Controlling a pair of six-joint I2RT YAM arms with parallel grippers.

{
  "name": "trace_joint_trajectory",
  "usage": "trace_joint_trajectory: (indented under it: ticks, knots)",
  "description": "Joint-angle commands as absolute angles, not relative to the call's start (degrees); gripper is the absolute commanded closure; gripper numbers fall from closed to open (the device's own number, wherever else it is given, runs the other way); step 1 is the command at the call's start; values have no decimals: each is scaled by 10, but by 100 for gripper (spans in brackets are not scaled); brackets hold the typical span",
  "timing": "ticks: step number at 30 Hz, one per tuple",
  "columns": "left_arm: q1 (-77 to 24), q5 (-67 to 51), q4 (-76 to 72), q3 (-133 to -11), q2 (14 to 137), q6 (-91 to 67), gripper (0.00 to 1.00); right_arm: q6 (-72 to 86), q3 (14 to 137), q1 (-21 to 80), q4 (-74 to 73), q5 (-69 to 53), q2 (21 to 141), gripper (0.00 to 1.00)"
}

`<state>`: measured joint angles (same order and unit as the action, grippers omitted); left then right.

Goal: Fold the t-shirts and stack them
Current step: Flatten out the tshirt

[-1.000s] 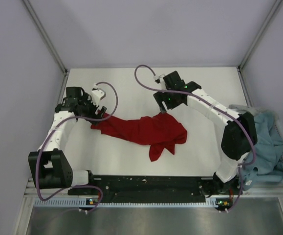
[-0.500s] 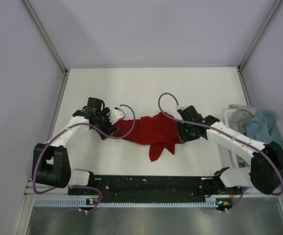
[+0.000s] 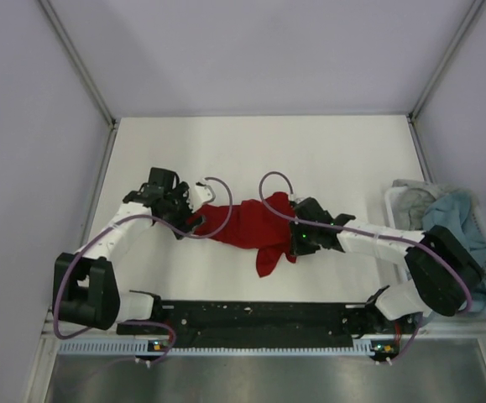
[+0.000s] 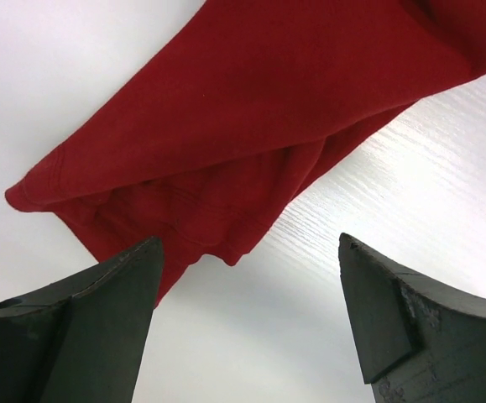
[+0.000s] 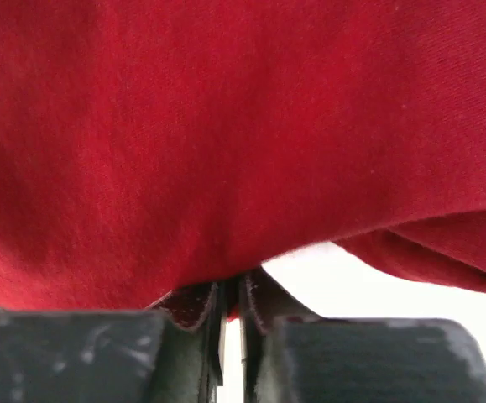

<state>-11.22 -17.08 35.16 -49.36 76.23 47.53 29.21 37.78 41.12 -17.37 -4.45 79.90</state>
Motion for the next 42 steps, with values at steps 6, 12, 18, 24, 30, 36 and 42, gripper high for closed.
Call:
trace_joint_trajectory:
  ticks: [6,12,18,24,30,36,42]
  knots:
    - [-113,-172,385,-543,732,450,11,152,692,429,-348,83,709,100]
    - [-113,-148,378,-612,740,393,10,39,1026,429,-373,-27,694,100]
    - [-116,-144,381,-637,744,385,9,5,1101,428,-370,12,718,100]
    - [-150,-172,394,-638,750,381,9,12,1077,390,-383,8,729,100]
    - [-243,-197,408,-633,761,383,8,42,1117,369,-385,12,757,100]
    - [-253,-194,417,-676,730,375,8,79,1357,369,-382,-41,894,100]
    - [-236,-147,413,-715,718,362,6,132,1402,325,-352,47,950,100]
